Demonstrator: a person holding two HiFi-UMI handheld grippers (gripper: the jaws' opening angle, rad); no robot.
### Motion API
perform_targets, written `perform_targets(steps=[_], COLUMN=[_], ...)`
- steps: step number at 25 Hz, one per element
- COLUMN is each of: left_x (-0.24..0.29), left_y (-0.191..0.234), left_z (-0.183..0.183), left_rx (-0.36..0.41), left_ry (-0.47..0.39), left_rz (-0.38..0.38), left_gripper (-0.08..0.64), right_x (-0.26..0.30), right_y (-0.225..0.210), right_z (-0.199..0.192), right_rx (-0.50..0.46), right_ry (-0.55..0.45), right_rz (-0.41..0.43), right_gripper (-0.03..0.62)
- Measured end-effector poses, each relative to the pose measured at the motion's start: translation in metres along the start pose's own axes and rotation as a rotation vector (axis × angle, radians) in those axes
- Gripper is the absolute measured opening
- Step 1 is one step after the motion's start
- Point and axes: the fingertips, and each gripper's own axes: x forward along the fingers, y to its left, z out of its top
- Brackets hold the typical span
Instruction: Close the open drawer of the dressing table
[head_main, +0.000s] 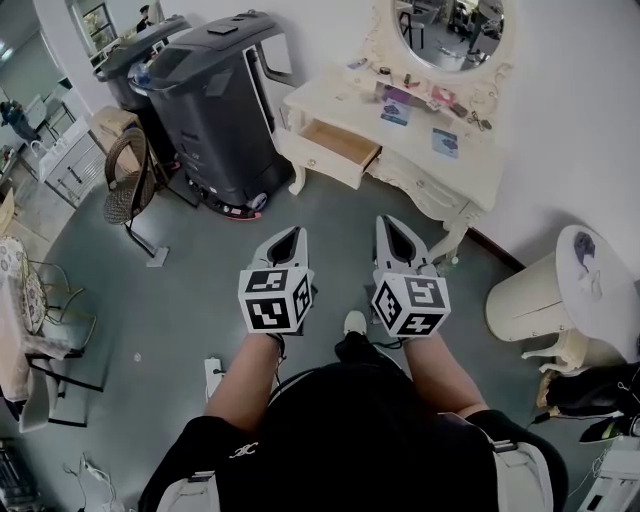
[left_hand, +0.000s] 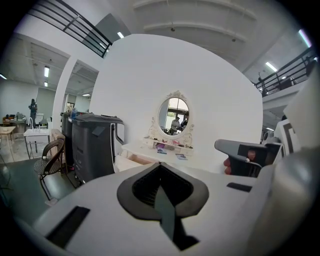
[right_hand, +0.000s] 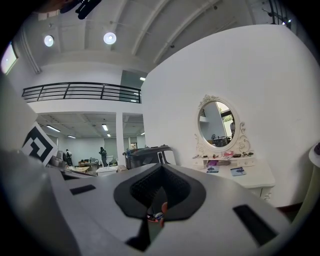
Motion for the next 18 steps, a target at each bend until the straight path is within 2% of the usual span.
perform_targets(steps=[10, 18], left_x=[0.097, 0.16], left_y=[0.008, 0.006], left_z=[0.043, 0.054], left_rx=[0.004, 0.012], left_ry=[-0.009, 0.027], left_rz=[0.035, 0.073], left_gripper=[0.005, 0.005], right_x=[0.094, 0.145], right_y=[-0.057, -0.112], right_z=[0.019, 0.025], right_rx=[-0.018, 0.007], right_ry=[-0.001, 0.009], right_rz=[0.041, 0.056], right_gripper=[0.009, 0.009])
